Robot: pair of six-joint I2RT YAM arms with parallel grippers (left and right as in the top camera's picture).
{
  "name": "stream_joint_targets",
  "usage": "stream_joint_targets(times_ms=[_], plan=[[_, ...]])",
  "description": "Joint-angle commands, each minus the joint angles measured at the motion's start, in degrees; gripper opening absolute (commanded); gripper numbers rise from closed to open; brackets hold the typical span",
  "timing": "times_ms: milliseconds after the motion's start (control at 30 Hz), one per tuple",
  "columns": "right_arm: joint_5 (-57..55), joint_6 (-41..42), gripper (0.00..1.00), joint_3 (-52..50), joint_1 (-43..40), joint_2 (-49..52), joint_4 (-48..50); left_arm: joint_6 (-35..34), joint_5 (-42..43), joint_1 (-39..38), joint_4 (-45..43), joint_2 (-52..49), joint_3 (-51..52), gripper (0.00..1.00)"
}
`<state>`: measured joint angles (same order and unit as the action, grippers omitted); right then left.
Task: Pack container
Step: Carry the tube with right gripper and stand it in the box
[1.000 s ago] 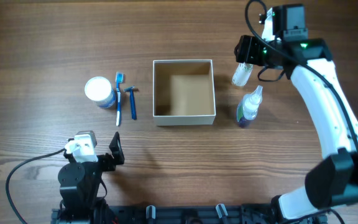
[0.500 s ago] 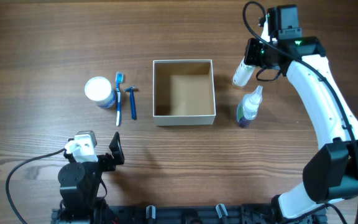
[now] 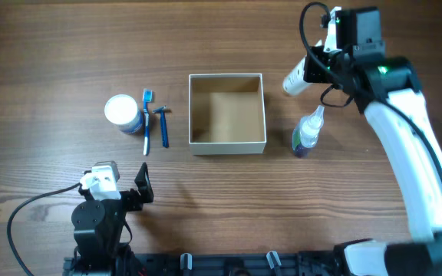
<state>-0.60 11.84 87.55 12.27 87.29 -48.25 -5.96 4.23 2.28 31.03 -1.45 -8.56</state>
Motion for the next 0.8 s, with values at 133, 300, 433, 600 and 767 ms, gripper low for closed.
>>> stream_joint_targets(times_ms=[133, 300, 433, 600, 767], plan=[[-0.8, 0.5, 0.04, 3.9, 9.0, -11.6, -0.8, -0.5, 0.5, -0.3, -0.2, 0.2, 0.1, 1.0], [-0.7, 3.4, 0.05, 3.9, 14.6, -9.3, -1.5, -0.5, 0.5, -0.3, -0.2, 0.2, 0.1, 1.0], [-0.7, 3.9, 0.04, 3.9, 17.5, -4.9, -0.9, -0.5, 0.5, -0.3, -0.2, 0.2, 0.1, 1.0], [-1.7, 4.8, 0.04, 3.9, 17.8, 2.3, -0.1, -0.5, 0.5, -0.3, -0.2, 0.2, 0.1, 1.0], [-9.4, 4.7, 0.04, 3.9, 17.7, 8.8, 2.9, -0.5, 0.5, -0.3, -0.2, 0.2, 0.1, 1.0]])
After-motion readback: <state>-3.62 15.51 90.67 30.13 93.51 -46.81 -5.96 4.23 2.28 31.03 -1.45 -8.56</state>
